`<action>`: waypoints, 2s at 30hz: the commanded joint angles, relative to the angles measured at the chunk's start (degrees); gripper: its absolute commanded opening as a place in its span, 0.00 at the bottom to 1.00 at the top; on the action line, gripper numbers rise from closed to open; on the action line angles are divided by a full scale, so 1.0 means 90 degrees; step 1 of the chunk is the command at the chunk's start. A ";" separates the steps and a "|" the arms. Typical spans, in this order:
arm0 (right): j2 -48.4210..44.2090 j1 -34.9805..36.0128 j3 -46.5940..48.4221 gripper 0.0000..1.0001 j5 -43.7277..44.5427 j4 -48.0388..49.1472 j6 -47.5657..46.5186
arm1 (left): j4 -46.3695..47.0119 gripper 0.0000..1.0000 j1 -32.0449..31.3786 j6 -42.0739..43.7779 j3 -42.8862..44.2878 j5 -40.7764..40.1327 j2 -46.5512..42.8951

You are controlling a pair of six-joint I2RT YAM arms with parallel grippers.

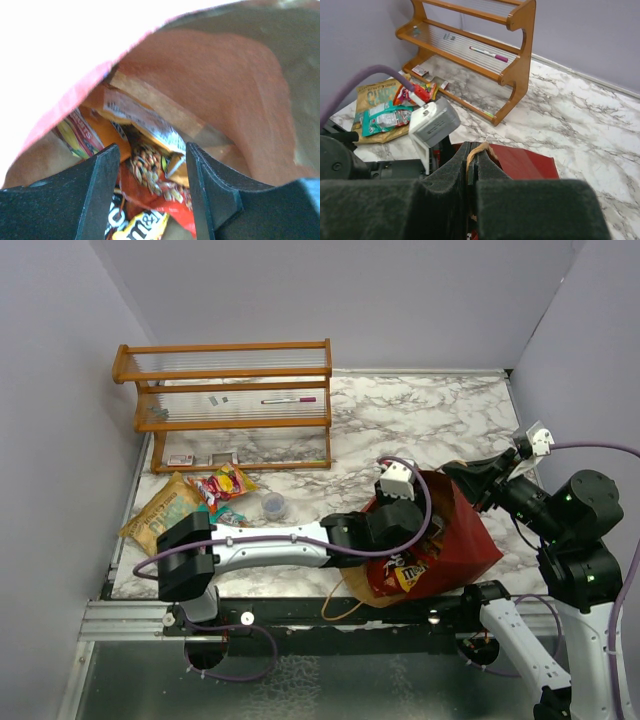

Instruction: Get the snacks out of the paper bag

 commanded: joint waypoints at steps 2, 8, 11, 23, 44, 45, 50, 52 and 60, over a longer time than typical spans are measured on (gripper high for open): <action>-0.0089 0.0012 0.0283 0.02 0.0059 0.0194 0.0027 | -0.0212 0.56 0.0169 0.0069 0.0585 -0.0223 0.0559; -0.0093 0.0012 0.0363 0.02 0.0106 0.0126 -0.0036 | -0.1317 0.56 0.0202 -0.0665 0.1341 -0.0454 0.1032; -0.0132 0.0012 0.0345 0.02 0.0101 0.0133 -0.0041 | -0.2025 0.59 0.0201 -0.1051 0.1679 -0.0699 0.1275; -0.0149 0.0012 0.0431 0.02 0.0052 0.0131 -0.0002 | -0.2265 0.58 0.0468 -0.1069 0.2222 -0.0562 0.1872; -0.0436 0.0012 0.0089 0.02 0.1028 0.0099 0.0331 | -0.1407 0.00 0.0485 -0.0219 0.1186 0.0454 -0.0309; -0.0452 0.0012 0.0076 0.02 0.1178 0.0093 0.0387 | -0.1231 0.00 0.0485 -0.0141 0.1043 0.0622 -0.0517; -0.0479 0.0012 0.0045 0.02 0.1581 0.0195 0.0768 | -0.0653 0.00 0.0495 0.0279 0.0793 0.1413 -0.1296; -0.0477 0.0012 -0.0034 0.02 0.1509 0.0315 0.0858 | -0.0513 0.00 0.0495 0.0434 0.0843 0.1744 -0.1477; -0.0421 0.0012 -0.0144 0.02 0.1580 0.0396 0.1004 | -0.0480 0.00 0.0495 0.1130 0.1344 0.2747 -0.2071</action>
